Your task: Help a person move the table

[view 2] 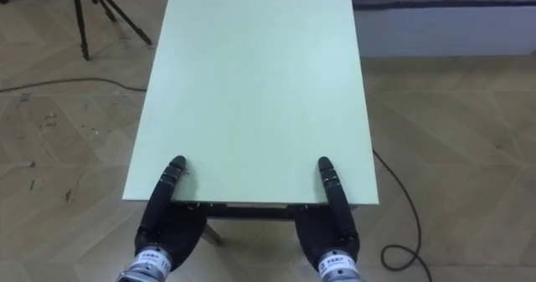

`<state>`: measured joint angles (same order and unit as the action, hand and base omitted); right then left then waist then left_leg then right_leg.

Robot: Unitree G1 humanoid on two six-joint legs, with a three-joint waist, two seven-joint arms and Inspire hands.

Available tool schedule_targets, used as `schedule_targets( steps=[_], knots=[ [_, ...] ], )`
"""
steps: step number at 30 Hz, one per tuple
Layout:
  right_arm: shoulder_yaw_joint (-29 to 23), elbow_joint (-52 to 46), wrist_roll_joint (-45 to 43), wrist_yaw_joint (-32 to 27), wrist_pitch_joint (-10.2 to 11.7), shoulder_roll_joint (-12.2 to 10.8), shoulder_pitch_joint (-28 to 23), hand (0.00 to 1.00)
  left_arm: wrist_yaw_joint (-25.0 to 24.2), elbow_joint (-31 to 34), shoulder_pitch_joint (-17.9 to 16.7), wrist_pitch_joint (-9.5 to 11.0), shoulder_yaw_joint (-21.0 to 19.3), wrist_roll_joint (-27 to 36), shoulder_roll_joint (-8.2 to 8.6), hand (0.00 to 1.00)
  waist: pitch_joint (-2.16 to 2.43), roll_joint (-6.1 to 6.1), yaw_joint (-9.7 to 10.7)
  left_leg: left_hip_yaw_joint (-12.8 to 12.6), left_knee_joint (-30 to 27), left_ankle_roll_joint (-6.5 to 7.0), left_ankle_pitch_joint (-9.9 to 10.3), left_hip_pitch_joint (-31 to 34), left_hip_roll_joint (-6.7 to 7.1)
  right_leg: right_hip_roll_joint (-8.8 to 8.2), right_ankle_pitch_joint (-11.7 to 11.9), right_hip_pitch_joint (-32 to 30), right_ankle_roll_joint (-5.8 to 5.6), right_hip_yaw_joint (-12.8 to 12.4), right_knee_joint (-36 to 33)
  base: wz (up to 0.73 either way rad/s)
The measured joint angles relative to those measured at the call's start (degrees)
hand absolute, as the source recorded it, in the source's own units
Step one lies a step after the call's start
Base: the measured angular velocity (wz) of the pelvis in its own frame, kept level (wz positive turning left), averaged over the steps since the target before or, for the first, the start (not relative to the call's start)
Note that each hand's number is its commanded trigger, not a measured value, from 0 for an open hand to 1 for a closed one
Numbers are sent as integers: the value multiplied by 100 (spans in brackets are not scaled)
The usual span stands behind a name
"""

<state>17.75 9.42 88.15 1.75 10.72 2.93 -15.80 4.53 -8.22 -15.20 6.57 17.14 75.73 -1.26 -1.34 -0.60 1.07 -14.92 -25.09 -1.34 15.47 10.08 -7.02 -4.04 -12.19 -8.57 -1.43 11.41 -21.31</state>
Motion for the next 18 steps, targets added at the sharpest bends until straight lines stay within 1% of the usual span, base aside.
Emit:
schedule_targets(
  steps=[1,2,3,4,5,6,7,8,9,10,11,12,13,14,15,16,17,18],
  knots=[
    [29,0,43,31,30,-5,1,100,-46,0,0,7,26,-4,-14,100,-3,5,-25,9,-271,-35,61,167,-119,65,-30,-72,52,12,-64,-7],
    [28,0,52,41,32,0,0,100,-62,0,-1,18,48,-4,-15,100,-3,4,-33,28,-391,-49,71,239,-162,100,-41,-84,72,24,-64,-6],
    [32,0,121,74,43,38,0,100,-88,4,0,37,97,2,-30,100,0,9,-104,52,-514,-52,72,317,-229,149,-61,-137,118,24,-104,-5],
    [30,0,133,93,42,71,0,100,-91,5,-4,45,109,2,-8,100,1,10,-137,177,-530,-80,56,348,-240,189,-83,-191,173,19,-155,0],
    [29,-2,133,100,50,67,0,100,-91,5,-3,45,108,2,4,100,5,15,-144,279,-502,-144,21,375,-223,208,-90,-222,200,21,-130,-3],
    [71,-10,141,145,88,74,8,100,-105,35,2,46,45,2,-21,100,50,82,-203,429,-333,-340,-78,413,-186,202,-60,-365,291,35,-48,-31],
    [139,-28,139,157,120,107,82,100,-178,74,-24,53,-14,3,-11,100,47,112,-336,463,-649,-367,-40,476,-368,162,20,-491,426,139,-52,-62],
    [198,-27,125,140,128,129,125,100,-236,95,-85,65,-27,18,11,100,51,100,-417,419,-1143,-381,32,472,-539,199,54,-514,483,213,-79,-92],
    [263,-28,129,139,157,180,172,100,-310,129,-164,84,-70,106,34,100,61,56,-477,469,-2074,-406,50,383,-843,292,70,-497,573,348,-162,-45],
    [261,-29,138,150,200,181,176,100,-316,128,-129,-17,-58,139,45,100,63,29,-415,657,-2528,-411,0,214,-1069,312,70,-495,595,449,-248,-7],
    [236,-32,142,153,230,181,170,100,-311,128,-108,-86,-50,138,48,100,63,30,-373,747,-2525,-402,-86,72,-1155,301,71,-517,597,463,-291,49],
    [149,-32,194,152,179,225,173,100,-305,131,-68,-143,-7,136,55,100,61,28,-275,930,-2266,-371,-413,-293,-1253,237,65,-605,607,437,-438,52],
    [43,-35,206,154,161,222,178,100,-268,131,-22,-172,21,135,58,100,58,17,-206,1041,-1773,-374,-816,-648,-1273,123,63,-733,609,384,-621,50],
    [16,-47,202,157,166,228,184,100,-247,134,12,-170,39,135,57,100,51,5,-168,1040,-1480,-379,-1005,-818,-1267,73,63,-827,608,266,-736,48],
    [-53,-132,208,167,186,246,166,100,-186,135,142,-171,117,134,59,100,24,-51,-128,1031,-831,-426,-1378,-1101,-1207,-34,65,-1089,604,22,-1058,51],
    [-182,-171,210,198,204,191,185,100,-112,134,307,-174,194,143,37,100,7,-75,-85,995,-344,-653,-1160,-1229,-1023,-146,107,-1464,540,-266,-1555,55],
    [-204,-174,212,209,219,170,197,100,-78,131,381,-174,220,174,12,100,6,-53,-8,931,-162,-708,-1102,-1241,-931,-241,212,-1696,482,-374,-1887,60],
    [-263,-172,232,251,169,189,239,100,-87,94,453,-148,233,230,-5,100,-71,-237,240,811,-55,-772,-960,-1214,-966,-144,369,-2148,388,-614,-2170,14]
  ],
)
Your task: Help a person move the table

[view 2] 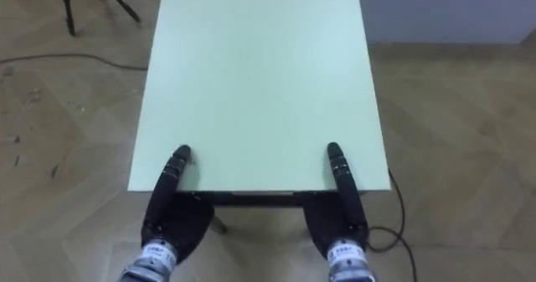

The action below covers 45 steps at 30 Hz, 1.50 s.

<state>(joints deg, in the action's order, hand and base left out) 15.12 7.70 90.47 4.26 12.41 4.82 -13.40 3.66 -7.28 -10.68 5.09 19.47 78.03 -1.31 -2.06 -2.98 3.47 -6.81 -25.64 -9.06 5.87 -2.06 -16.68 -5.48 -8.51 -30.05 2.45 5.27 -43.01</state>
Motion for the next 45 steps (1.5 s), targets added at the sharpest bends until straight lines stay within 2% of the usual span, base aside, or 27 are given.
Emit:
schedule_targets(
  steps=[1,2,3,4,6,8,10,12,13,14,16,19,21,24,25,26,27,28,29,30,31,36,38,41,43,44,45],
  knots=[
    [29,-17,-66,23,-148,-33,111,100,-181,140,-129,173,-32,49,-114,100,85,-176,15,-109,-14,-31,258,236,-199,703,230,-105,-56,-170,1290,-9],
    [77,-63,-107,50,-186,-82,175,100,-245,307,-193,244,-63,79,-218,100,91,-117,16,-127,-32,-95,426,369,-142,770,946,-164,164,-115,1751,-48],
    [114,-332,-153,176,-132,19,246,100,-437,389,-155,286,-88,123,-120,100,64,-296,-42,-89,-169,-51,989,549,-92,689,911,-414,259,263,1794,-30],
    [126,-389,-120,174,-71,100,342,100,-439,351,-15,223,-81,276,-104,100,47,-297,-76,-93,-94,22,1274,606,183,506,939,-631,247,270,1630,-15],
    [50,-300,-96,142,-90,192,398,100,-436,88,186,162,17,390,-106,100,44,-255,83,-132,171,134,1468,560,555,187,1047,-678,99,277,1591,30],
    [-98,-279,-69,157,-147,176,287,100,-432,-70,311,159,126,376,-112,100,48,-211,125,-206,478,194,1716,472,760,-17,1298,-672,-18,313,1758,27],
    [-306,-249,-150,184,-339,88,164,100,-439,-154,356,128,142,317,-127,100,68,-70,188,-314,472,307,1908,590,1036,-261,1730,-636,-130,343,2073,3],
    [-404,-148,-274,210,-499,-37,8,100,-445,-183,191,98,137,298,-133,100,111,93,304,-539,44,650,1941,824,1415,-526,2721,-392,-310,416,2821,-11],
    [-428,-114,-280,207,-566,-44,-38,100,-444,-184,98,76,125,322,-138,100,118,108,351,-675,-167,834,1959,951,1500,-591,3387,-287,-510,402,3207,-14],
    [-429,-98,-291,208,-591,-52,-74,100,-445,-203,67,68,126,328,-137,100,110,105,388,-843,-292,928,1954,1027,1463,-645,3476,-275,-586,441,3125,13],
    [-541,-94,-245,273,-590,-117,-448,100,-460,-403,89,-113,236,261,-141,100,77,22,461,-1614,-494,1047,1869,1068,1091,-686,1586,-282,-423,517,972,57],
    [-566,-174,-50,389,-543,-105,-655,100,-459,-361,112,-200,315,116,-163,100,92,112,476,-2202,-514,1257,1686,1286,1042,-853,-12,131,-456,561,-1209,51],
    [-523,-220,-6,402,-465,-87,-642,100,-459,-276,100,-205,291,105,-183,100,100,149,365,-2408,-526,1375,1623,1397,1117,-864,-400,811,-508,538,-1669,-14],
    [-279,-223,78,401,-349,-53,-490,100,-463,-161,79,-206,107,55,-185,100,111,305,68,-2415,-781,1456,1611,1706,1250,-938,-437,2089,-690,354,-1132,-56],
    [-169,-171,91,398,-329,-50,-397,100,-461,-133,65,-209,22,12,-183,100,85,268,-70,-2081,-1039,1476,1595,1940,1209,-692,-628,2247,-888,367,-594,-59],
    [-145,-158,99,396,-313,-75,-403,100,-452,-96,29,-224,21,-4,-192,100,79,239,-94,-1888,-1265,1571,1544,2132,1197,-566,-618,2367,-875,337,-399,0],
    [-152,-203,137,449,-252,-54,-512,100,-419,-44,3,-257,78,-92,-170,100,105,253,-34,-1604,-1067,1693,1374,2435,1635,-499,-635,2469,-888,213,-118,58],
    [-230,-336,147,529,-226,-22,-563,100,-404,109,-6,-252,118,-202,-118,100,151,173,107,-1740,-397,2151,937,2583,1981,-545,-782,2397,-909,273,-103,65],
    [-232,-408,147,551,-225,-56,-582,100,-405,237,-9,-237,123,-206,-202,100,160,270,141,-2018,-299,2205,959,2565,1944,-580,-913,2334,-928,275,-205,51],
    [-181,-492,153,545,-198,-198,-599,100,-365,350,88,-237,111,-223,-345,100,141,551,126,-2212,-291,2229,971,2615,2024,-679,-1116,2312,-999,193,-344,4],
    [-141,-502,165,488,-199,-206,-547,100,-346,356,110,-246,28,-229,-356,100,159,644,58,-2305,-289,2249,984,2633,2016,-665,-1306,2390,-993,130,-218,-11],
    [46,-508,165,369,-158,55,-400,100,-340,366,-43,-246,-131,-232,-203,100,136,573,-382,-2308,-387,2180,942,2721,1831,-499,-1631,2640,-838,-46,1235,-63],
    [55,-451,163,367,-201,93,-318,100,-354,412,-138,-260,-208,-226,-199,100,112,520,-517,-2048,-534,2091,855,2912,1716,-319,-1626,2731,-825,-58,1719,-47],
    [47,-326,157,403,-252,53,-325,100,-354,436,-250,-337,-259,-220,-220,100,78,465,-424,-1778,-603,2042,651,3041,1602,-91,-1633,2810,-762,-41,1899,19],
    [44,-194,169,403,-256,32,-350,100,-272,397,-289,-389,-251,-220,-233,100,57,432,-393,-1462,-573,1991,397,3053,1606,60,-1762,2751,-491,-98,1849,22],
    [34,-149,168,402,-255,25,-343,100,-264,362,-289,-410,-254,-228,-228,100,44,412,-434,-1317,-576,1947,315,3062,1607,124,-1783,2710,-450,-137,1842,-7],
    [23,-61,157,401,-215,18,-352,100,-244,299,-293,-462,-245,-232,-198,100,6,330,-531,-961,-524,1797,80,3070,1623,256,-1679,2664,-363,-148,1819,-4]
  ],
)
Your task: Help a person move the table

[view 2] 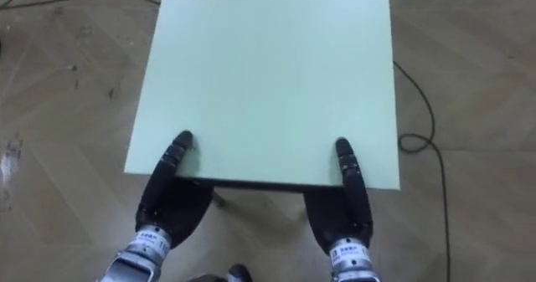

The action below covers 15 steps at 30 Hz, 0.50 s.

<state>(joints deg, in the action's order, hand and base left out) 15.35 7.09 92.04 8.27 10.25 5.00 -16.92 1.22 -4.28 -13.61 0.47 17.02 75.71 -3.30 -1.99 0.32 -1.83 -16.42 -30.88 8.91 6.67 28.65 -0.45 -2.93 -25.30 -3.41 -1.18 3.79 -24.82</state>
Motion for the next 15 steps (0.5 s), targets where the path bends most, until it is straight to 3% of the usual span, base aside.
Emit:
schedule_targets(
  steps=[1,2,3,4,5,6,7,8,9,10,11,12,13,14,15],
  knots=[
    [16,59,2,1,66,-20,-25,100,20,-2,-18,-26,16,-18,-13,100,4,-18,-32,295,342,-237,-408,-2,117,65,183,-106,98,96,31,7],
    [26,65,2,9,93,-17,-30,100,20,-3,-2,-29,20,-32,-15,100,5,-16,-35,401,594,-434,-661,-8,145,82,283,-194,144,154,67,23],
    [25,92,13,68,95,-14,-9,100,18,-3,43,-34,16,-47,-31,100,7,-8,-2,560,1066,-929,-1064,-32,152,81,513,-352,256,291,242,0],
    [75,129,13,53,58,2,57,100,-7,-4,-4,-24,-5,-41,-33,100,-11,-27,-35,467,678,-1036,-784,-6,-151,95,725,-449,372,589,329,-23],
    [140,165,13,33,50,27,89,100,-20,-4,-68,-16,-71,-37,-27,100,-12,-47,-61,448,166,-987,-418,-9,-314,144,817,-462,424,711,331,-60],
    [223,186,13,15,58,31,88,100,-37,-5,-170,-38,-149,-11,-5,100,-10,-61,-143,447,-887,-1049,186,-65,-652,219,917,-456,521,956,327,-53],
    [271,186,5,7,91,30,87,100,-76,-5,-222,-65,-201,0,11,100,-6,-104,-142,568,-1804,-1136,549,-176,-994,310,987,-533,611,1211,301,-39],
    [272,184,-12,7,98,-16,88,100,-85,-5,-222,-87,-211,-1,12,100,-5,-116,-133,654,-2122,-1167,653,-277,-1142,338,1004,-597,642,1347,270,0],
    [257,163,-39,7,95,-7,117,100,-136,-3,-218,-107,-234,-6,38,100,2,-145,2,890,-2512,-1210,760,-546,-1393,351,1030,-783,689,1563,155,38],
    [235,116,-52,7,107,-7,123,100,-148,-3,-165,-140,-234,-26,76,100,10,-187,124,1042,-2542,-1229,756,-925,-1641,317,1039,-986,705,1710,11,49],
    [210,83,-52,7,120,-8,125,100,-147,-4,-119,-155,-227,-37,88,100,11,-215,175,1068,-2481,-1249,744,-1151,-1791,294,1042,-1088,711,1755,-60,48],
    [139,9,-49,7,126,-18,130,100,-131,-5,4,-188,-221,-40,95,100,10,-272,239,1067,-2200,-1350,683,-1665,-2058,247,1049,-1315,720,1816,-237,34],
    [132,-38,-37,2,135,-14,156,100,-107,-5,112,-192,-211,-41,87,100,12,-340,333,1040,-1619,-1513,574,-2186,-2207,182,1067,-1537,690,1868,-434,28],
    [121,-47,-36,2,165,-19,168,100,-73,-4,183,-192,-184,-56,71,100,18,-357,358,1041,-1184,-1562,536,-2460,-2206,120,1082,-1681,666,1864,-556,31],
    [54,-106,-34,2,214,-11,177,100,-21,0,338,-189,-117,-99,69,100,21,-435,410,1014,-288,-1648,473,-2855,-2170,12,1130,-1959,589,1822,-765,31]
  ],
)
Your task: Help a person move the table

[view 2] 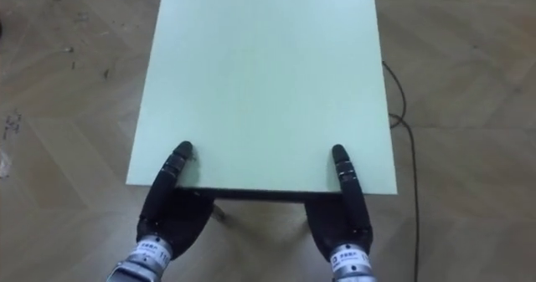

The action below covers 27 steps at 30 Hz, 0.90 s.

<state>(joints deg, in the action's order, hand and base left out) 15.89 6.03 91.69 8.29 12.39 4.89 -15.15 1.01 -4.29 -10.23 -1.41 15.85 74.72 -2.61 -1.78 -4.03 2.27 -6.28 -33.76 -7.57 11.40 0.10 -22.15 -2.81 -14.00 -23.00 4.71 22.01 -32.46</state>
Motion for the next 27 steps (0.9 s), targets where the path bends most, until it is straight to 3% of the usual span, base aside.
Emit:
schedule_targets(
  steps=[1,2,4,5,6,7,8,9,10,11,12,14,15,17,18,19,20,21,22,23,24,25,27],
  knots=[
    [-88,-37,26,-1,9,12,20,100,61,1,144,0,47,-22,-13,100,-2,-69,32,-144,753,-231,168,-258,115,-100,61,-261,-101,-152,-215,31],
    [-126,-38,28,-1,-7,-27,26,100,79,-1,195,1,48,-50,-28,100,1,-61,79,-238,1019,-296,242,-317,213,-181,122,-375,-176,-279,-258,28],
    [-260,-35,25,14,-178,-51,5,100,82,-69,212,51,83,-37,-10,100,-10,-38,79,-551,1315,-298,182,-328,727,-479,668,-630,-262,-1077,-219,2],
    [-325,-27,25,58,-212,-89,-15,100,82,-103,266,51,143,-34,-4,100,-18,-16,37,-569,1463,-175,279,-278,833,-540,787,-716,-360,-1386,-223,0],
    [-571,-7,26,145,-275,-114,-10,100,83,-230,499,73,319,-29,1,100,-34,-9,-33,-738,2190,-45,383,-185,1029,-657,1103,-1055,-417,-1762,-582,18],
    [-827,29,-27,157,-450,-77,70,100,73,-392,658,153,358,-32,70,100,-81,55,63,-849,2428,-123,541,-248,1282,-854,1425,-1797,-345,-1757,-1547,11],
    [-852,114,-128,159,-551,-109,110,100,34,-468,627,236,345,-30,83,100,-45,119,80,-812,2335,-81,628,-212,1366,-827,1355,-1976,-442,-1722,-1471,-22],
    [-845,219,-236,173,-719,-198,87,100,-64,-491,451,360,308,71,17,100,-4,179,86,-574,1867,19,689,5,1367,-489,1394,-1878,-466,-1464,-353,-12],
    [-843,179,-400,281,-828,-260,-36,100,-255,-463,288,360,317,241,-112,100,28,234,243,-528,1568,104,797,169,1458,-273,2271,-1586,-368,-1230,449,19],
    [-846,113,-474,341,-815,-273,-131,100,-307,-478,256,313,338,321,-160,100,41,246,342,-646,1490,174,889,183,1568,-315,2183,-1455,9,-1108,600,28],
    [-813,61,-557,405,-757,-261,-128,100,-310,-494,233,280,326,383,-50,100,41,146,289,-921,1313,292,1117,146,1642,-406,2081,-1375,94,-921,703,-17],
    [-813,243,-651,395,-749,-201,27,100,-313,-622,258,274,273,431,41,100,44,157,273,-947,1185,330,1280,180,1822,-569,2167,-1317,236,-641,814,-33],
    [-841,254,-654,377,-754,-138,65,100,-310,-686,298,270,276,403,115,100,51,166,320,-949,1140,392,1318,217,1962,-752,2300,-1242,271,-448,976,23],
    [-886,254,-645,374,-818,-121,10,100,-304,-707,290,262,292,378,141,100,53,170,514,-944,997,534,1338,355,2135,-953,2680,-1076,116,-415,1359,41],
    [-888,254,-645,358,-842,-113,-8,100,-299,-715,284,262,301,392,123,100,54,170,678,-931,936,712,1266,451,2264,-1024,3072,-901,-134,-514,1773,44],
    [-888,255,-623,325,-866,-91,-22,100,-271,-717,286,262,301,390,120,100,53,168,763,-947,901,845,1215,526,2318,-1063,3532,-821,-679,-830,2007,36],
    [-888,260,-619,301,-873,-111,-45,100,-266,-730,284,264,299,384,109,100,44,156,766,-1000,848,892,1206,549,2286,-1065,3638,-825,-826,-931,1925,27],
    [-896,265,-585,278,-865,-170,-179,100,-249,-802,285,264,347,329,99,100,12,57,782,-1290,663,920,1210,564,2034,-1057,2987,-848,-770,-940,996,59],
    [-910,264,-506,282,-849,-229,-354,100,-183,-816,285,263,445,297,36,100,26,20,891,-1458,620,924,1167,567,1827,-1125,1966,-811,-663,-982,-216,76],
    [-914,264,-433,291,-845,-248,-423,100,-168,-814,289,256,490,261,-6,100,30,29,907,-1538,625,924,1126,569,1775,-1142,1583,-749,-688,-1060,-704,81],
    [-898,261,-367,316,-823,-250,-509,100,-164,-812,276,254,530,210,-16,100,31,43,898,-1574,650,966,1067,580,1785,-1169,995,-527,-705,-1140,-1406,34],
    [-870,261,-360,317,-796,-245,-516,100,-163,-809,263,254,535,204,-18,100,31,46,838,-1628,619,1002,1048,623,1832,-1186,564,-224,-790,-1219,-1656,11],
    [-765,260,-278,312,-704,-187,-496,100,-160,-811,260,254,519,190,-12,100,28,70,645,-1740,615,1035,1032,645,1918,-1153,139,113,-855,-1266,-1451,-29]
  ],
)
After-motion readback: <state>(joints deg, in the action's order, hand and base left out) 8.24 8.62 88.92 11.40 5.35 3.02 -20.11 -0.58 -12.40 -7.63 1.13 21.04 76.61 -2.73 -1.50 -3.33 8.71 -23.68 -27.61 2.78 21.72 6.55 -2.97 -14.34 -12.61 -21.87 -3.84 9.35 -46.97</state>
